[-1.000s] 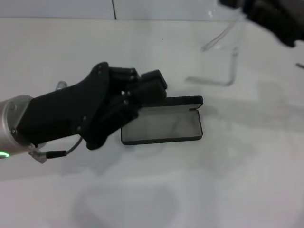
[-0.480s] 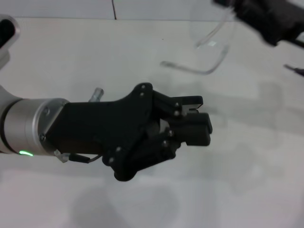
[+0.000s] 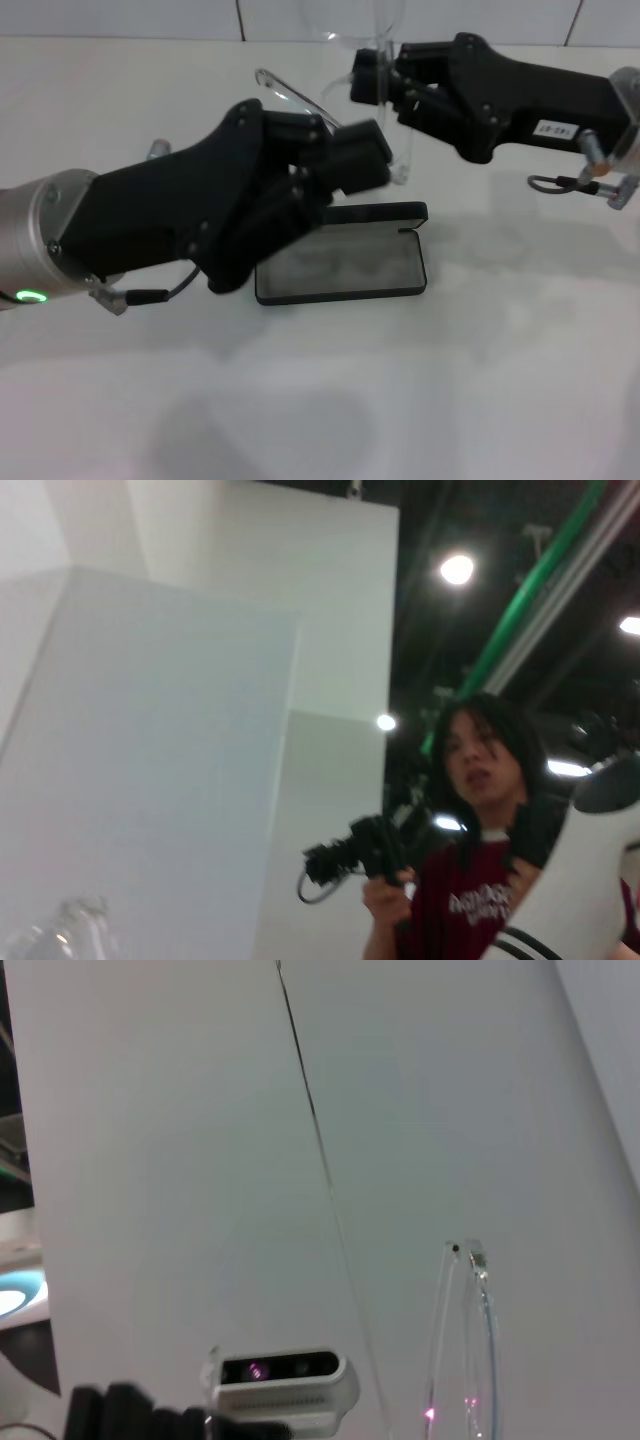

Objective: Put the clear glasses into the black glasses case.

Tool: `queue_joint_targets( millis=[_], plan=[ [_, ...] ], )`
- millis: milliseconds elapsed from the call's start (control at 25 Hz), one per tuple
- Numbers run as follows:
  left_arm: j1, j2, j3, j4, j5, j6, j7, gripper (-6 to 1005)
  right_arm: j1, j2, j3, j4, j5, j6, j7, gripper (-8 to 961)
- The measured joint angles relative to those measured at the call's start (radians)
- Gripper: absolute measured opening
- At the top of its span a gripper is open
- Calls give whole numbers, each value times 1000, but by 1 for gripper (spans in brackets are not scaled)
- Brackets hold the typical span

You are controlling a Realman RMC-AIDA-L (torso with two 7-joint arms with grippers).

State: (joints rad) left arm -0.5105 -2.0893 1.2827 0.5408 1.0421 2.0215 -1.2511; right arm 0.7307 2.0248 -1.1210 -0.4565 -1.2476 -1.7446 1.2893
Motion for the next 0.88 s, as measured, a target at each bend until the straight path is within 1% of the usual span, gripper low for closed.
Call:
queue_joint_targets(
  millis=[160, 480, 640, 880],
  plan=[
    [-1, 3, -2, -28, -29, -6, 0, 81, 14, 0, -37, -5, -1, 16, -1, 125],
    [-4, 3, -2, -39, -35, -33, 1, 80, 48, 0, -105, -9, -2, 31, -20, 125],
    [-2, 2, -8, -47, -38, -45, 1, 80, 52, 0, -117, -14, -2, 32, -27, 126],
    [-9, 2, -41, -78, -39, -49, -2, 80, 52, 0, -131, -20, -3, 36, -33, 126]
  ],
)
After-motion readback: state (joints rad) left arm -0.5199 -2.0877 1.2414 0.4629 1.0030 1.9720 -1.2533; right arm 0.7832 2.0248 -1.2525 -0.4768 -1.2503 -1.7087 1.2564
